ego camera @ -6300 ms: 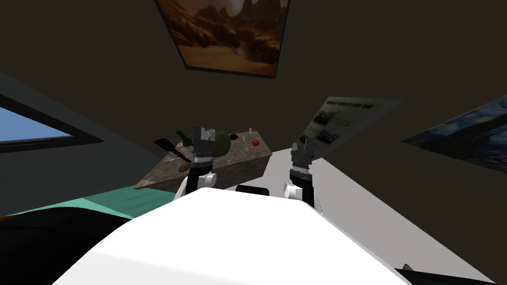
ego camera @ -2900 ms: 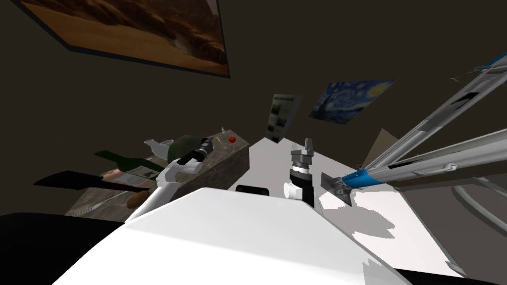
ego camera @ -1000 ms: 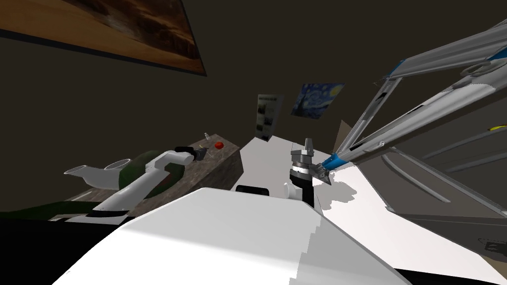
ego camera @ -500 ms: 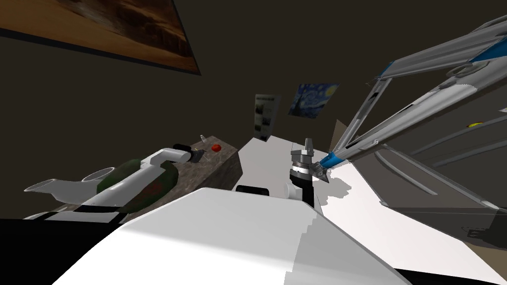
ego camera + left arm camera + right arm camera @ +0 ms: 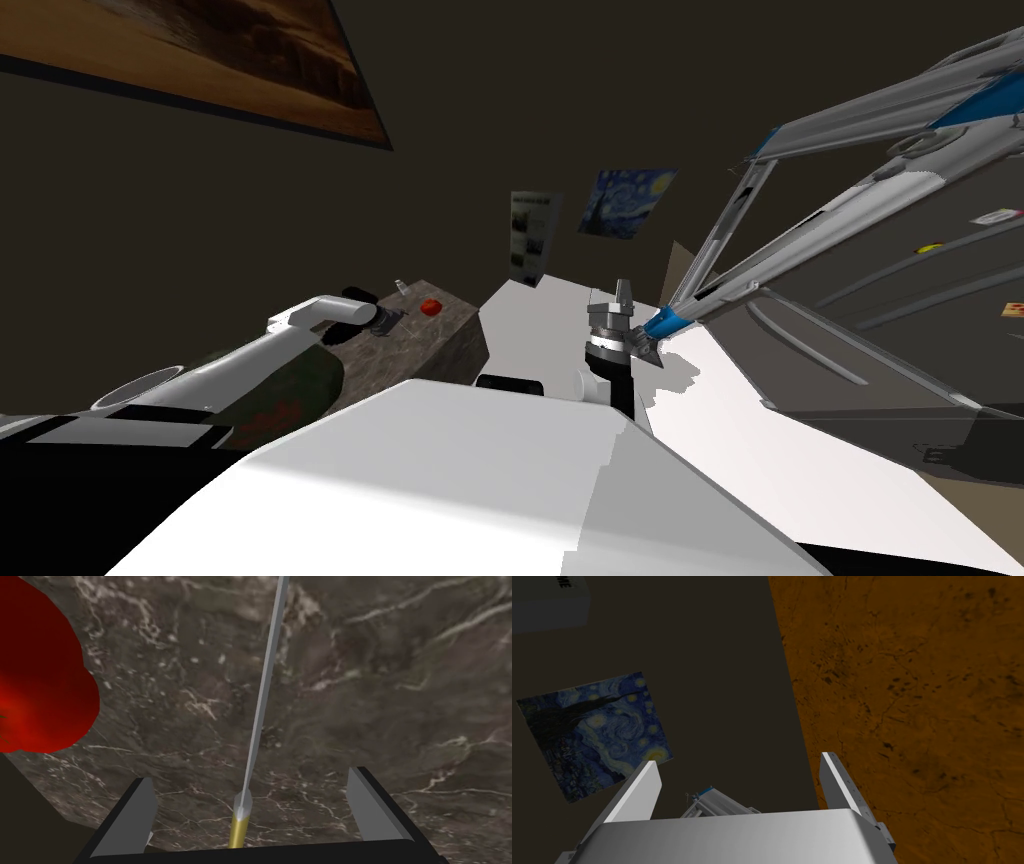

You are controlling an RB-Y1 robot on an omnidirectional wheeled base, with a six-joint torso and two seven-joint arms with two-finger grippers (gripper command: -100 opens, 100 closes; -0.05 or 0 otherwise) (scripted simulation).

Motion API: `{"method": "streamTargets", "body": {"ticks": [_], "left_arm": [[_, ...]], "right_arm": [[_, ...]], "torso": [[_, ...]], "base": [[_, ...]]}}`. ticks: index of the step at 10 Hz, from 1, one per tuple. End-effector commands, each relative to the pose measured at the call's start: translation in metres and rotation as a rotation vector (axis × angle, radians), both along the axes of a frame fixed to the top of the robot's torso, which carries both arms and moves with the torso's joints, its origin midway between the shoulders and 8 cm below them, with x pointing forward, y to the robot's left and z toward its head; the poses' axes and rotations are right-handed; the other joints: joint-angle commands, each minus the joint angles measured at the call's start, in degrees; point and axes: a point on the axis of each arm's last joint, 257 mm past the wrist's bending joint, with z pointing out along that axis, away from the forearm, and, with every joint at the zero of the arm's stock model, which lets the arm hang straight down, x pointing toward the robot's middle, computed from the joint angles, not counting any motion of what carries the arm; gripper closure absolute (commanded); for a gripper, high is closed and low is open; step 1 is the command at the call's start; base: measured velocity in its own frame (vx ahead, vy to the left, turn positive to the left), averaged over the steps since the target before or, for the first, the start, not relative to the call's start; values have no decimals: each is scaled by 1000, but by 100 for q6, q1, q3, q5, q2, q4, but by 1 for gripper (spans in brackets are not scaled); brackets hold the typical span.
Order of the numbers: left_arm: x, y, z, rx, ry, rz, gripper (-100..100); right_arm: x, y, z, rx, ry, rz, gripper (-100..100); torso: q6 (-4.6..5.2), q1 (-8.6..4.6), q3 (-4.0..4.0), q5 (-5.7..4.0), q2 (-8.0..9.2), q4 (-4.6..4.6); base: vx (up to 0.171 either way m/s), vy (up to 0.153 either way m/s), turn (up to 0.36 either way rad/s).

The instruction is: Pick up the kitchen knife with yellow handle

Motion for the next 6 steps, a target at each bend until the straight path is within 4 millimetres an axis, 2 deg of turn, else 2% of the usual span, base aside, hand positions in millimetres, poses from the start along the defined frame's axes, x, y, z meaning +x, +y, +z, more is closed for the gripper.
{"method": "streamTargets", "body": {"ticks": [1, 4, 5, 6], "left_arm": [[-10, 7, -2, 2, 51, -11, -100], [-25, 15, -2, 4, 116, -26, -100], [-22, 13, -1, 4, 101, -21, -100], [-22, 13, -1, 4, 105, -24, 0]], "right_arm": [[0, 0, 0, 0, 0, 0, 0], [0, 0, 0, 0, 0, 0, 0], [0, 0, 0, 0, 0, 0, 0], [0, 0, 0, 0, 0, 0, 0]], "torso": [[0, 0, 0, 0, 0, 0], [-1, -9, 6, -2, 11, 2], [-1, -9, 7, -2, 12, 3], [-1, -14, 12, -2, 22, 4]], "base": [[89, 30, -46], [69, 28, -22], [32, 16, -5], [6, 3, 0]]}}
